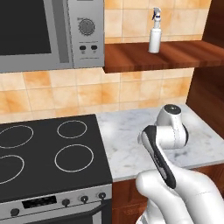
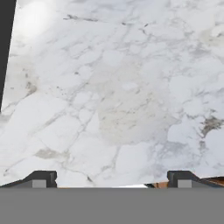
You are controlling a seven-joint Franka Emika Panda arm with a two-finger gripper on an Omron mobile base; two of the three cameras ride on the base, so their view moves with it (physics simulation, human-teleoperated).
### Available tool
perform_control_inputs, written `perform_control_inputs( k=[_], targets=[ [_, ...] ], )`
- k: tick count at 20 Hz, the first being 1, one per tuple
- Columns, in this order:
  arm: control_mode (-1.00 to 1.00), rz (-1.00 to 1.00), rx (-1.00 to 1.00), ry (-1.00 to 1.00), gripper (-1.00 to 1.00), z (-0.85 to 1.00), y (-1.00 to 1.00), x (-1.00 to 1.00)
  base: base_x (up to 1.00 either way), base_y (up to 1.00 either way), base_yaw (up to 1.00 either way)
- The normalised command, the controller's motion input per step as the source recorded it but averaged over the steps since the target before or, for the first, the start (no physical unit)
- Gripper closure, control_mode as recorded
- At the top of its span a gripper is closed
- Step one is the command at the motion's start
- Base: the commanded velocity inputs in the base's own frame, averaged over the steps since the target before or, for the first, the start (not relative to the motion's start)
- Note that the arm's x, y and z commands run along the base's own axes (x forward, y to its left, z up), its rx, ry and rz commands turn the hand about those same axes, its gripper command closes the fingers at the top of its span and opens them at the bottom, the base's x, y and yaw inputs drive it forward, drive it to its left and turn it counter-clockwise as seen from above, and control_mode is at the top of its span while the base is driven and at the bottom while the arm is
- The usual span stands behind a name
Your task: Move the cutting board and knife to the sink. Then move spray from the shelves to the counter.
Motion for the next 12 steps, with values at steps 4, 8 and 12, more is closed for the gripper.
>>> perform_control_inputs(
  k=[4,8,12],
  targets=[
    [-1.0,0.05,0.01,-0.25,-1.0,0.4,0.0,0.0,0.0,0.0,0.0],
    [-1.0,0.0,0.0,-0.2,-1.0,0.34,0.0,0.0,0.0,0.0,0.0],
    [-1.0,0.04,0.0,-0.21,-1.0,0.44,-0.07,-0.01,0.0,0.0,0.0]
  ],
)
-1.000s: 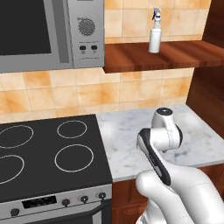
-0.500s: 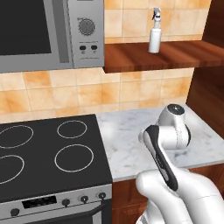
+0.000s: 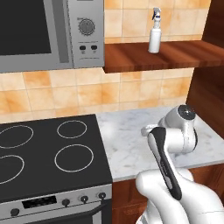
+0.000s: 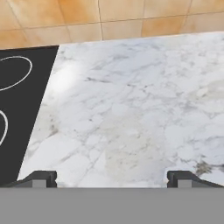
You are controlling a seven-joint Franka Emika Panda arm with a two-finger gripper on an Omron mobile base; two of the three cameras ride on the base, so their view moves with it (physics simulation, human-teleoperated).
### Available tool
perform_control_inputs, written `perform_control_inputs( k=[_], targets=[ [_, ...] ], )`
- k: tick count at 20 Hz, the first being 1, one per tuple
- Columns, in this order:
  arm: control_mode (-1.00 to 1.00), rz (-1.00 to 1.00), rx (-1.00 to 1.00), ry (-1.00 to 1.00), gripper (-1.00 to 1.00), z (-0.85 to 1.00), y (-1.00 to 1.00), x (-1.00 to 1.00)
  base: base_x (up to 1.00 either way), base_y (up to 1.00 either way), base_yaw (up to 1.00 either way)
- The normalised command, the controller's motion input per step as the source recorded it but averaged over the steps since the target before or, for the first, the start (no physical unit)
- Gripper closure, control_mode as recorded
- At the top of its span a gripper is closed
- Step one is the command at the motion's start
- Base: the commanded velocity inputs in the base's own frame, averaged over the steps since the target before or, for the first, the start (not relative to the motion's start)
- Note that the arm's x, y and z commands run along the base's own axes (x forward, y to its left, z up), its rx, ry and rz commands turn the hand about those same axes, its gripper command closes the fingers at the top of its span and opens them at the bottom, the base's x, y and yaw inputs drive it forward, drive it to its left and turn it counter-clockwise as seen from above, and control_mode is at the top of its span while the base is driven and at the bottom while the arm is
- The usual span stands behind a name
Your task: Move the cutting board and knife to the sink. Then move spray from the shelves to the counter.
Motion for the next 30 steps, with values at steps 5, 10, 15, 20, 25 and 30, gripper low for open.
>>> perform_control_inputs(
  k=[5,10,15,20,25,30],
  targets=[
    [-1.0,0.0,0.0,-0.19,-1.0,0.52,-0.03,-0.06,0.0,0.0,0.0],
    [-1.0,-0.01,-0.02,-0.12,-1.0,0.44,0.0,-0.07,0.0,0.0,0.0],
    [-1.0,-0.02,-0.02,-0.01,-1.0,0.42,0.0,-0.05,0.0,0.0,0.0],
    [-1.0,-0.01,-0.01,-0.01,-1.0,0.4,-0.04,-0.05,0.0,0.0,0.0],
    [-1.0,0.0,0.0,-0.02,-1.0,0.4,-0.04,-0.05,0.0,0.0,0.0],
    [-1.0,0.0,0.0,0.0,-1.0,0.39,-0.01,0.0,0.0,0.0,0.0]
  ],
)
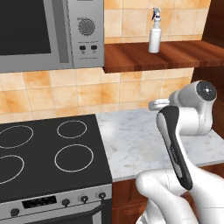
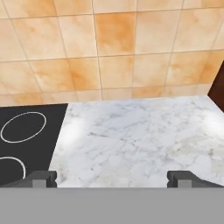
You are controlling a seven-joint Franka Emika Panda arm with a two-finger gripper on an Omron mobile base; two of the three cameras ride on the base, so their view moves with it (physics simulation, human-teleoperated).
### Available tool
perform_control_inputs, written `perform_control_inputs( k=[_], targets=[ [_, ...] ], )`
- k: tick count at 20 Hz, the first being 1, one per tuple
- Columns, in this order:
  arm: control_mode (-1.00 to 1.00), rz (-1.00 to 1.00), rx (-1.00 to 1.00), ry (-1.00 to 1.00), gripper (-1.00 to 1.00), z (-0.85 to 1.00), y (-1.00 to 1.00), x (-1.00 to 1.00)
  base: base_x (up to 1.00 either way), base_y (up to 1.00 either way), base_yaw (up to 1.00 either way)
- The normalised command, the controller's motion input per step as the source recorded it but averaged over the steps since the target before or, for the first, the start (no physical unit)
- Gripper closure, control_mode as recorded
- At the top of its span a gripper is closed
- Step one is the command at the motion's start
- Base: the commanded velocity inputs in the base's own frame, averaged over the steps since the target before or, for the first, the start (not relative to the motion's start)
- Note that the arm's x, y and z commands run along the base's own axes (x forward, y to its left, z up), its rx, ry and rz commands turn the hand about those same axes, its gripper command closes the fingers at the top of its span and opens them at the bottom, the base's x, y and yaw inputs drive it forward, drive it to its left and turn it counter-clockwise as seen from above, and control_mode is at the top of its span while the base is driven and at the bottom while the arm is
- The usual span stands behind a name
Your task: Move the cutting board and knife to the sink. Then move spray from the shelves to the counter.
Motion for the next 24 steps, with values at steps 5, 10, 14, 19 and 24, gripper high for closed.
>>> perform_control_inputs(
  k=[5,10,14,19,24],
  targets=[
    [-1.0,0.0,0.0,0.0,-1.0,0.41,-0.07,0.0,0.0,0.0,0.0],
    [-1.0,0.0,0.0,-0.03,-1.0,0.38,-0.08,0.0,0.0,0.0,0.0],
    [-1.0,0.0,0.0,-0.2,-1.0,0.39,-0.06,0.0,0.0,0.0,0.0],
    [-1.0,0.0,0.0,-0.05,-1.0,0.53,-0.05,0.0,0.0,0.0,0.0],
    [-1.0,-0.01,-0.01,0.0,-1.0,0.54,-0.11,0.0,0.0,0.0,0.0]
  ],
)
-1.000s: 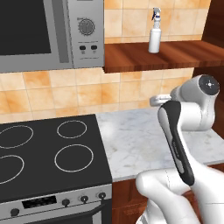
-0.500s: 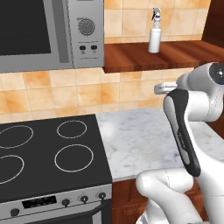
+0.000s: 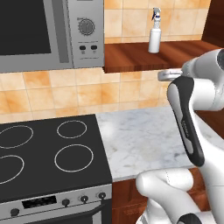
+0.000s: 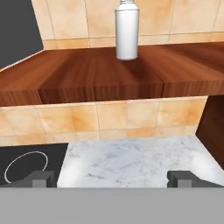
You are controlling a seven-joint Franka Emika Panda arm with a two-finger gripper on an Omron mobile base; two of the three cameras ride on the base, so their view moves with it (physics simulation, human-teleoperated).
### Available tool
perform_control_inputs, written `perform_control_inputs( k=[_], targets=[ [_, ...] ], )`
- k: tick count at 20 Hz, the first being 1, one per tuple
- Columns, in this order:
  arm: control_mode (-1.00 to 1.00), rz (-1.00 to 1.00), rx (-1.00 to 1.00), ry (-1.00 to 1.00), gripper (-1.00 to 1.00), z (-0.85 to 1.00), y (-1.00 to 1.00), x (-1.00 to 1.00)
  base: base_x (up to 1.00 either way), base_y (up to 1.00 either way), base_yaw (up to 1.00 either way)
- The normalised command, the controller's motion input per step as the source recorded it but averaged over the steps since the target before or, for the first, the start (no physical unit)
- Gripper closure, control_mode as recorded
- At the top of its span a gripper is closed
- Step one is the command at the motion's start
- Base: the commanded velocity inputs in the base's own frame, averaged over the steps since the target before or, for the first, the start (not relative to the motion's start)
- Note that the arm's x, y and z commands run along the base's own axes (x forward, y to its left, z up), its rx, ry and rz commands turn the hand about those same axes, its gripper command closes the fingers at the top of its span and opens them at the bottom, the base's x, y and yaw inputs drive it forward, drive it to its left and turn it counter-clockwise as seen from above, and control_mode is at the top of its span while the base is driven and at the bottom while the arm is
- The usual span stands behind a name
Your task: Move the cutting board and knife to the sink. Then move spray from the shelves to the counter.
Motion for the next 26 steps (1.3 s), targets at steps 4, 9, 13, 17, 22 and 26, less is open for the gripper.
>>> perform_control_inputs(
  k=[4,9,13,17,22,26],
  targets=[
    [-1.0,0.02,0.0,-0.06,-1.0,0.49,-0.2,0.0,0.0,0.0,0.0],
    [-1.0,0.04,0.0,-0.01,-1.0,0.46,-0.13,0.1,0.0,0.0,0.0],
    [-1.0,0.05,0.0,0.0,-1.0,0.44,-0.05,0.2,0.0,0.0,0.0],
    [-1.0,0.06,0.0,0.0,-1.0,0.43,-0.03,0.29,0.0,0.0,0.0],
    [-1.0,0.07,0.0,0.03,-1.0,0.35,0.0,0.4,0.0,0.0,0.0],
    [-1.0,0.06,0.0,0.0,-1.0,0.06,-0.07,0.55,0.0,0.0,0.0]
  ],
)
